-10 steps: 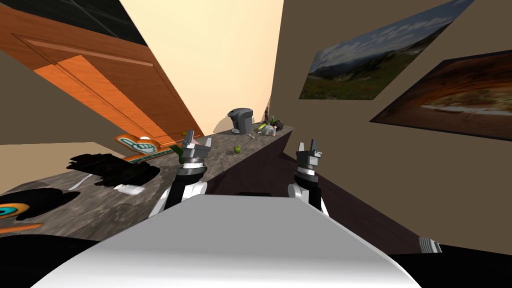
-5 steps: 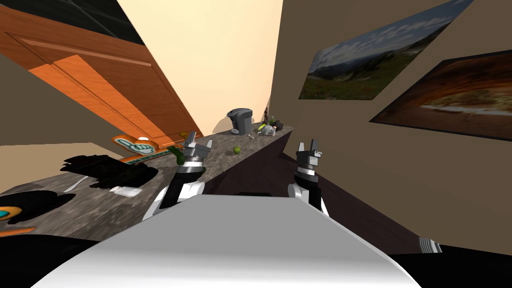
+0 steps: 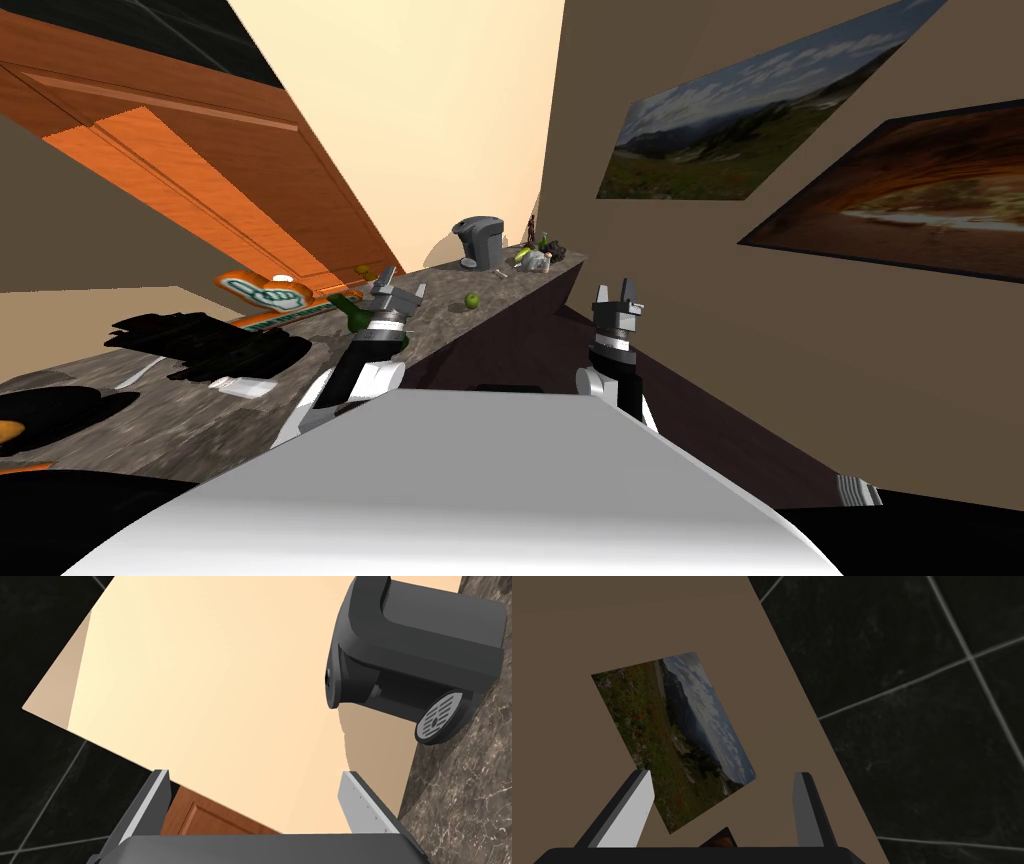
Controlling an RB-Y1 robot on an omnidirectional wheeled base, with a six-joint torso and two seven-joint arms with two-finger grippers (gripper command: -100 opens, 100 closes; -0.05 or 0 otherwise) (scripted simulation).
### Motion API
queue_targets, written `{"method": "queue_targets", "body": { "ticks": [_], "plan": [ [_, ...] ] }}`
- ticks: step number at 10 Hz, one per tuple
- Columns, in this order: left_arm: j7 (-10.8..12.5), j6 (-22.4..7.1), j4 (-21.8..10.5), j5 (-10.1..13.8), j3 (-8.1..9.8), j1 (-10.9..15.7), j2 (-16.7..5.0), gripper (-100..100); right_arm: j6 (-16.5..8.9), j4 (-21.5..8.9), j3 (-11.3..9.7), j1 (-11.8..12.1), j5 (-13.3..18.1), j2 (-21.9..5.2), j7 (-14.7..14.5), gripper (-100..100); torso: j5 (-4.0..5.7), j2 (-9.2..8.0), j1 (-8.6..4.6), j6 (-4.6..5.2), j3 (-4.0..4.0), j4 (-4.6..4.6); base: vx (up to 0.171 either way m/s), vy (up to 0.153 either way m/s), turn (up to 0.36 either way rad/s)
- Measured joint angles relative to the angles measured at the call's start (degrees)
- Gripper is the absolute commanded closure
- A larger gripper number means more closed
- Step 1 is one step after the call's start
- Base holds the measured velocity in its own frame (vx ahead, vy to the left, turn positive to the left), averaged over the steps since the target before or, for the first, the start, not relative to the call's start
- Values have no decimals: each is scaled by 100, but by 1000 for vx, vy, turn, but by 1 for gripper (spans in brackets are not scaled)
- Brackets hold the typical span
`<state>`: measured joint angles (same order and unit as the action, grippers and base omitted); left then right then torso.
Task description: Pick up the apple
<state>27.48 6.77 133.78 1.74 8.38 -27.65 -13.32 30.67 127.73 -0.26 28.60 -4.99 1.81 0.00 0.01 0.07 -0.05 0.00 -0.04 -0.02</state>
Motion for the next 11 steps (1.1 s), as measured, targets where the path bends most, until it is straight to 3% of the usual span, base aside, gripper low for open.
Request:
{"method": "queue_targets", "body": {
  "ticks": [11],
  "plan": [
    [889, -1692, -59, 418, 278, 178, -345, -100, 0, 0, 0, 0, 0, 0, 0, 0, 1, 1, -4, 0, -1, 0, 16, -19, -8]
  ]
}}
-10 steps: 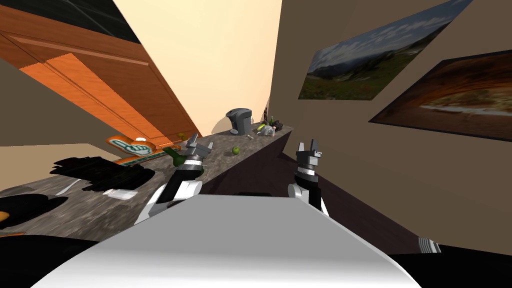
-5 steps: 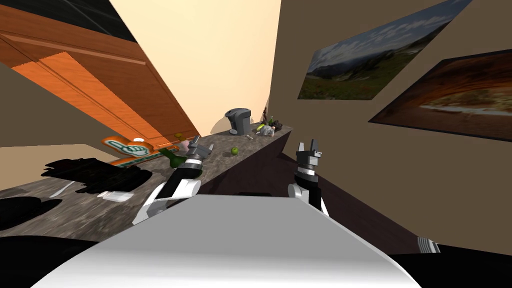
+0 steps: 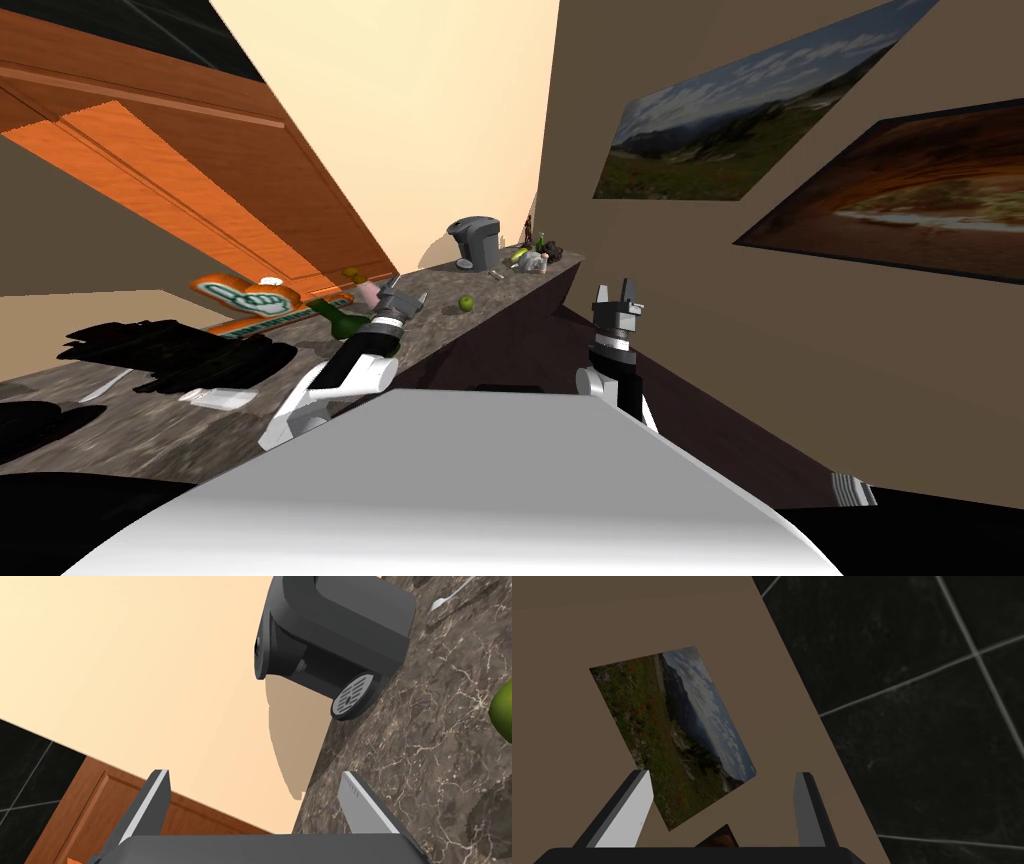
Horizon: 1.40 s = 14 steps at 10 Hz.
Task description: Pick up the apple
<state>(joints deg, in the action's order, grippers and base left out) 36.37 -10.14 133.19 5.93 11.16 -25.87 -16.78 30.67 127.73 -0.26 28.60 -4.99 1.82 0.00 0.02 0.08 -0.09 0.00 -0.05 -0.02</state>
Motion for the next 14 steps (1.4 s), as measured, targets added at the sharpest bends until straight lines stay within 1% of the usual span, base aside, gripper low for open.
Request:
{"method": "queue_targets", "body": {
  "ticks": [1, 3, 4, 5, 6, 7, 8, 9, 10, 12, 13, 14],
  "plan": [
    [35, -149, 5, 15, 13, 6, -13, -100, 0, 0, 0, 0, 0, 0, 0, 0, -1, -3, 3, 0, 1, 0, 21, -30, -20],
    [234, -469, -61, 114, 71, 70, -70, -100, 0, 0, 0, 0, 0, 0, 0, 0, 0, 0, -1, 0, 0, 0, 16, -23, -7],
    [266, -598, -58, 129, 81, 67, -79, -100, 0, 0, 0, 0, 0, 0, 0, 0, 0, -3, 2, 0, 2, 1, 23, -33, -24],
    [376, -762, -87, 190, 121, 133, -113, -100, 0, 0, 0, 0, 0, 0, 0, 0, 0, 0, -2, 1, 0, 0, 25, -35, -15],
    [463, -941, -71, 218, 137, 141, -115, -100, 0, 0, 0, 0, 0, 0, 0, 0, 1, 1, -3, 0, -1, 0, 11, -14, 3],
    [490, -1069, -77, 225, 136, 126, -111, -100, 0, 0, 0, 0, 0, 0, 0, 0, 0, -3, 3, 0, 1, 0, 24, -28, -27],
    [612, -1217, -101, 313, 197, 160, -173, -100, 0, 0, 0, 0, 0, 0, 0, 0, 0, 0, 0, 1, 0, 0, 24, -29, -14],
    [706, -1392, -101, 345, 219, 193, -184, -100, 0, 0, 0, 0, 0, 0, 0, 0, 0, 1, -1, 0, -1, 0, 12, -13, 2],
    [735, -1568, -85, 344, 218, 206, -174, -100, 0, 0, 0, 0, 0, 0, 0, 0, -1, -3, 3, 0, 1, 0, 25, -27, -26],
    [939, -1851, -149, 460, 283, 231, -233, -100, 0, 0, 0, 0, 0, 0, 0, 0, 0, 2, -2, 0, -1, -1, 24, -25, -6],
    [979, -2015, -144, 486, 306, 252, -259, -100, 0, 0, 0, 0, 0, 0, 0, 0, 0, -1, 3, 0, 0, 0, 27, -23, -27],
    [1097, -2169, -153, 560, 354, 276, -298, -100, 0, 0, 0, 0, 0, 0, 0, 0, 0, 1, 1, 0, -1, 0, 29, -26, -14]
  ]
}}
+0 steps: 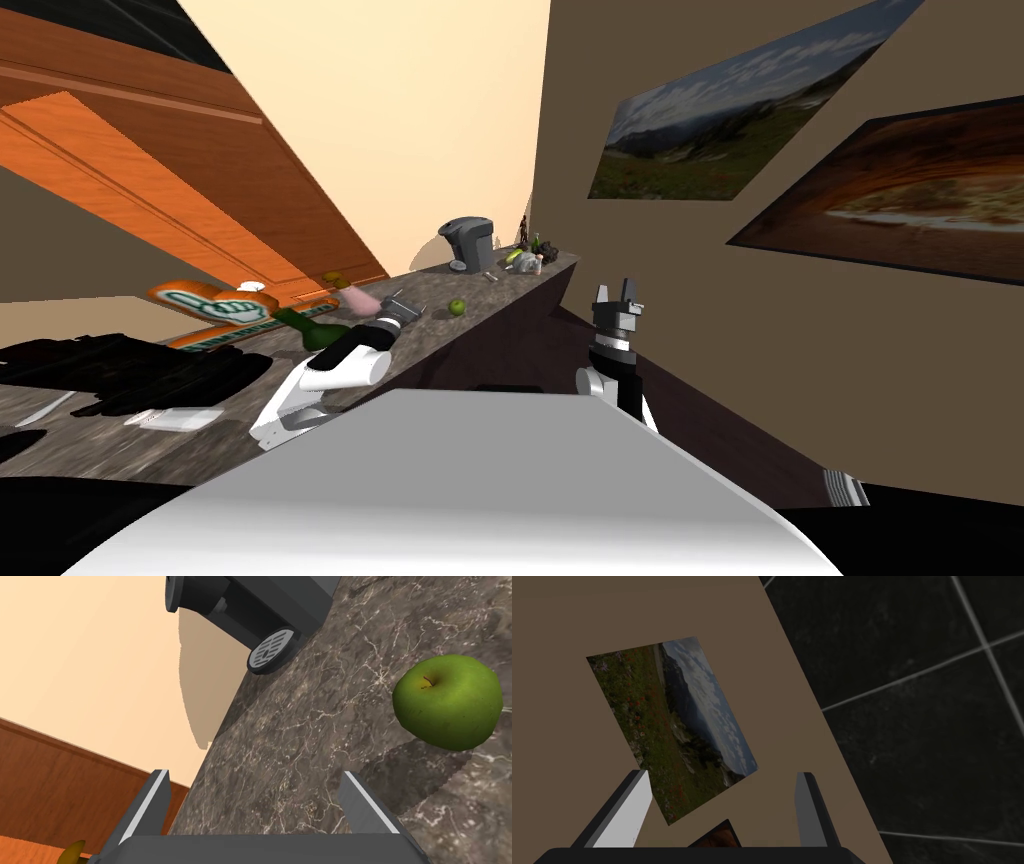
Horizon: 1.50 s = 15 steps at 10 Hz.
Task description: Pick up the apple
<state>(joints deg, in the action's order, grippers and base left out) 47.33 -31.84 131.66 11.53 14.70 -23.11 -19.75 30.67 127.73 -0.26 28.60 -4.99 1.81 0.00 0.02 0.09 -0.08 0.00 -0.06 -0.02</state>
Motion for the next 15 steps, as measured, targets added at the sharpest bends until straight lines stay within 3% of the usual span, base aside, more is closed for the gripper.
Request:
{"method": "queue_targets", "body": {
  "ticks": [15],
  "plan": [
    [1168, -2381, -76, 563, 371, 286, -243, -100, 0, 0, 0, 0, 0, 0, 0, 0, 0, 1, 1, 0, -1, 0, 25, -22, -13]
  ]
}}
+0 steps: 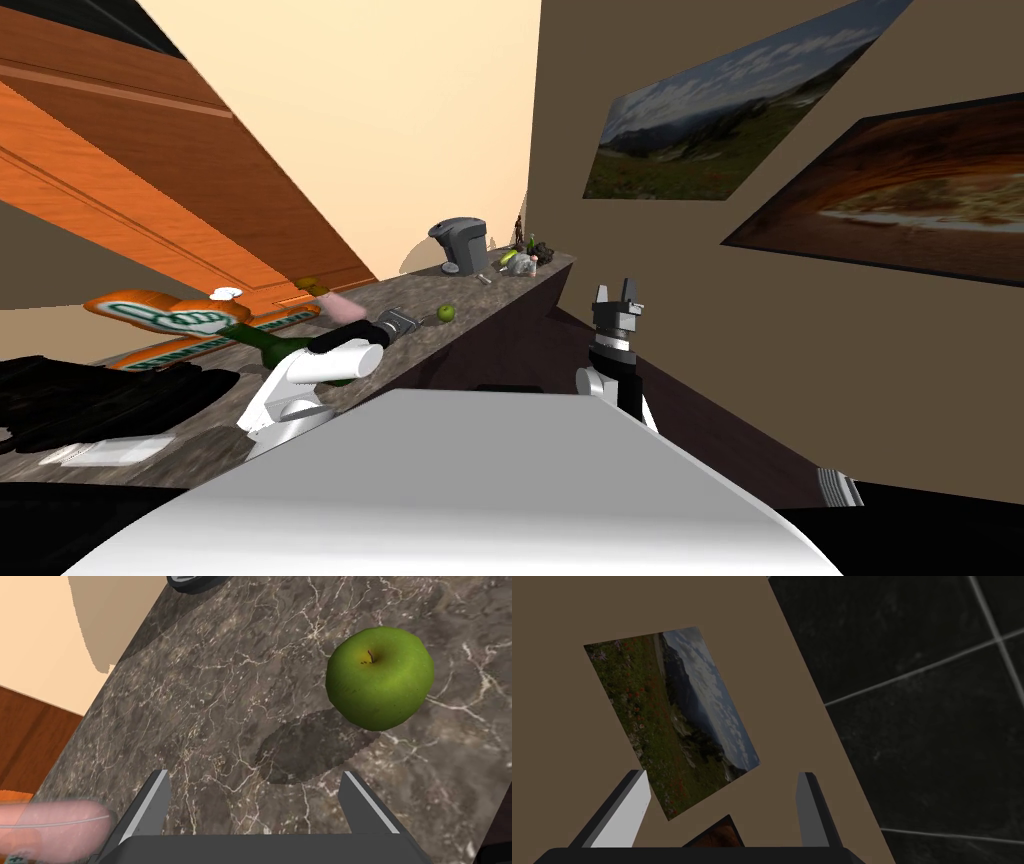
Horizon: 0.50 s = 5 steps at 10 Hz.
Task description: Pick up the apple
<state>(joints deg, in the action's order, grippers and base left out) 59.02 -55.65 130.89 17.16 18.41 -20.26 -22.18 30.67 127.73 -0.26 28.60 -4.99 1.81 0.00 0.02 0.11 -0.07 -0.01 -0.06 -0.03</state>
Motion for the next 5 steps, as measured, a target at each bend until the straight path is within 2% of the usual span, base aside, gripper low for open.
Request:
{"method": "queue_targets", "body": {
  "ticks": [5],
  "plan": [
    [337, -761, -24, 132, 92, 91, -65, -100, 0, 0, 0, 0, 0, 0, 0, 0, -1, -3, 4, -1, 1, 0, 26, -16, -13]
  ]
}}
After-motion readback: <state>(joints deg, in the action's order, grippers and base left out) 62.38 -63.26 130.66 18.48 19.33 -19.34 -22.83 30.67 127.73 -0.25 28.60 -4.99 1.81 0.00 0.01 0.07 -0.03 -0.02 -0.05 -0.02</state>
